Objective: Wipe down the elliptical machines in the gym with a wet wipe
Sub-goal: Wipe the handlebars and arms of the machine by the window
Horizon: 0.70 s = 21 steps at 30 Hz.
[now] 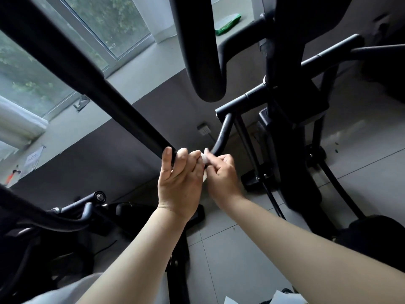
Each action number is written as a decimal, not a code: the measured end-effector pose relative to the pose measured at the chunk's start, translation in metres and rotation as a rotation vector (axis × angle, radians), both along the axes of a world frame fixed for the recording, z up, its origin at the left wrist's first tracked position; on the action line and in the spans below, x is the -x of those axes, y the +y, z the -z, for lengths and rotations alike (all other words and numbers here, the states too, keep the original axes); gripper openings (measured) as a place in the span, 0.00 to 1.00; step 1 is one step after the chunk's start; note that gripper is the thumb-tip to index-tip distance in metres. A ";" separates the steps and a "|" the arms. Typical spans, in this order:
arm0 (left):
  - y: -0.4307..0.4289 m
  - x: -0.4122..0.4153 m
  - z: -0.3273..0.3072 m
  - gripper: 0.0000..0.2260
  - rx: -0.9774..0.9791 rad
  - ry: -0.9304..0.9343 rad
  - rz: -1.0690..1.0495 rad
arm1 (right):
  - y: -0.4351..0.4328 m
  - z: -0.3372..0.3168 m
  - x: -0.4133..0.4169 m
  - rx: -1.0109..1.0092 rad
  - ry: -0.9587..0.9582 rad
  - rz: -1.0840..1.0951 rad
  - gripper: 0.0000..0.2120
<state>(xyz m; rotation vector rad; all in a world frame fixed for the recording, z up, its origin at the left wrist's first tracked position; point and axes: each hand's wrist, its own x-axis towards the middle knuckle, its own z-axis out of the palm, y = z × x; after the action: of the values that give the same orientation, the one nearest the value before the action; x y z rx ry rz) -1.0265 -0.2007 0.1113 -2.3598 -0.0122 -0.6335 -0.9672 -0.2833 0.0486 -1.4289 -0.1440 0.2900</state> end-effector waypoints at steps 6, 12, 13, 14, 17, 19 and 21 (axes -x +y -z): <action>-0.007 0.001 -0.002 0.18 -0.008 0.082 -0.081 | 0.002 0.006 -0.002 -0.043 0.100 0.048 0.11; -0.009 0.001 -0.001 0.18 -0.016 0.120 -0.114 | 0.003 0.010 -0.005 0.083 -0.118 0.044 0.13; -0.010 0.000 -0.001 0.16 -0.028 0.121 -0.119 | 0.003 0.012 -0.014 0.094 -0.066 0.057 0.14; -0.011 0.000 -0.001 0.16 -0.037 0.124 -0.126 | 0.004 0.015 -0.023 0.102 -0.014 0.066 0.14; -0.015 -0.001 0.001 0.18 -0.051 0.159 -0.152 | 0.001 0.018 -0.027 0.110 0.012 0.077 0.12; -0.018 -0.003 0.003 0.19 -0.062 0.170 -0.171 | -0.001 0.018 -0.016 0.087 -0.022 0.087 0.11; -0.020 -0.004 0.004 0.19 -0.077 0.181 -0.195 | 0.002 0.022 -0.012 0.061 0.038 0.111 0.12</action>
<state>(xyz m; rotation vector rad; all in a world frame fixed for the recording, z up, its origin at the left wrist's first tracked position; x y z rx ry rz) -1.0228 -0.2205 0.1075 -2.2980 -0.1333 -0.3195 -0.9554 -0.2816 0.0265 -1.4855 -0.0247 0.2316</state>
